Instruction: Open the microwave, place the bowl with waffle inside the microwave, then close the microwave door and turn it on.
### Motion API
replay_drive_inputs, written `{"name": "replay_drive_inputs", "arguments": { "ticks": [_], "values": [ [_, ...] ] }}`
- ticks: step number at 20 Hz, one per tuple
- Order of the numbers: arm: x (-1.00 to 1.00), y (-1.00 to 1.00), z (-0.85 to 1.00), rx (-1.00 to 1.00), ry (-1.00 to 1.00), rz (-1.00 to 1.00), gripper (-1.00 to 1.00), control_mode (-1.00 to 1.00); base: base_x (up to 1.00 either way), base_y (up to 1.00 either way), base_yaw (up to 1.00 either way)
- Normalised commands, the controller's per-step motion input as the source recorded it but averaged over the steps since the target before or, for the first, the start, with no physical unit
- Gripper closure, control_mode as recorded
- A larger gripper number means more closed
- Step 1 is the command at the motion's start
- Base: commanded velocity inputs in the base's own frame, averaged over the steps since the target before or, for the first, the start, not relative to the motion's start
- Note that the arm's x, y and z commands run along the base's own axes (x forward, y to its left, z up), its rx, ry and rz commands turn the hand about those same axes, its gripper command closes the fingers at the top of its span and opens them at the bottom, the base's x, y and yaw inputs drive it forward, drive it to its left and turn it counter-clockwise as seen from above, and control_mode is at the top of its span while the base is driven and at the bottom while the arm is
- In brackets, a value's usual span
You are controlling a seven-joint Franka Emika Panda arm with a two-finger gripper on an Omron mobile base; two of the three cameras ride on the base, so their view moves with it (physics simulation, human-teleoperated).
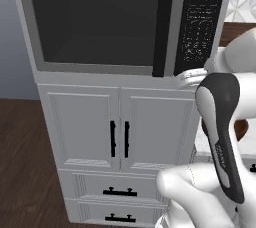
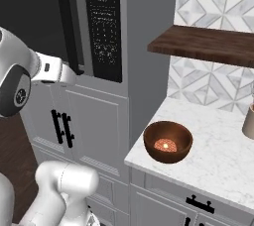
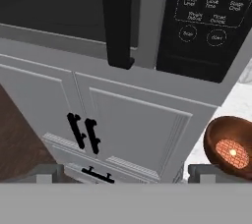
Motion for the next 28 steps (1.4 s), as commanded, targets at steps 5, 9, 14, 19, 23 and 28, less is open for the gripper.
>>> {"name": "replay_drive_inputs", "arguments": {
  "ticks": [5, 9, 14, 19, 23, 28],
  "values": [
    [0.00, 0.05, 0.51, 0.00, -0.08, -0.11, -1.00, -1.00, 0.00, 0.00, 0.00],
    [0.17, 0.08, 0.32, 0.00, 0.00, -0.17, -1.00, -1.00, 0.00, 0.00, 0.00],
    [0.27, 0.06, 0.03, -0.01, 0.00, -0.13, -1.00, -1.00, 0.00, 0.00, 0.00],
    [0.41, 0.25, -0.21, -0.05, 0.00, -0.05, -1.00, -1.00, 0.00, 0.00, 0.00],
    [0.41, 0.23, -0.31, -0.09, -0.02, -0.04, -1.00, -1.00, 0.00, 0.00, 0.00],
    [0.35, 0.00, -0.22, -0.06, -0.06, -0.06, -1.00, -1.00, 0.00, 0.00, 0.00]
  ]
}}
